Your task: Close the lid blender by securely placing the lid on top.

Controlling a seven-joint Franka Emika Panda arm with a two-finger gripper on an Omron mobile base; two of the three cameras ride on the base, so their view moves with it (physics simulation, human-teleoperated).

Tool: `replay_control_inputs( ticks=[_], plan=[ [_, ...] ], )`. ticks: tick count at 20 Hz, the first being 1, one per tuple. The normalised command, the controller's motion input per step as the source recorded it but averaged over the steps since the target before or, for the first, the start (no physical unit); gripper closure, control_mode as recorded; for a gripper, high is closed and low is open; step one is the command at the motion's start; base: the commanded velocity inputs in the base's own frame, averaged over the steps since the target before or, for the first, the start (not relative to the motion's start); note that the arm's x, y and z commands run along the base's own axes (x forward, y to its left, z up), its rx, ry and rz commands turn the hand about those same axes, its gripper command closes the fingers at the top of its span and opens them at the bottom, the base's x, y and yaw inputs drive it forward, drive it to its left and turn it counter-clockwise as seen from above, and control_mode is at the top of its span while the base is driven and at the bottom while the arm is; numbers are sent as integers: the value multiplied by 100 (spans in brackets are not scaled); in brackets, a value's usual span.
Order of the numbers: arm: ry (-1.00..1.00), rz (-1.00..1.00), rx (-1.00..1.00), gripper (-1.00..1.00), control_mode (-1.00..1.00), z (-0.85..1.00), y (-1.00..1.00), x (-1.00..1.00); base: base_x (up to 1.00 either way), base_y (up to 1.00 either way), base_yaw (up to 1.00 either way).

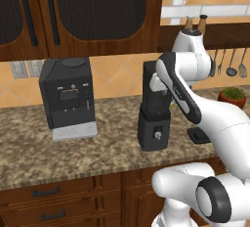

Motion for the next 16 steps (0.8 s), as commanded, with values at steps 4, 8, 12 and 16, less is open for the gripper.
replay_control_inputs(
  ticks=[4,8,12,16],
  plan=[
    [0,-1,0,-100,-100,0,-3,-9,0,0,0],
    [0,-6,0,-100,-100,-3,-25,-28,0,0,0],
    [0,-7,0,-100,-100,-13,-38,-31,0,0,0],
    [0,-10,0,-100,-100,-11,-51,-16,0,0,0]
  ],
)
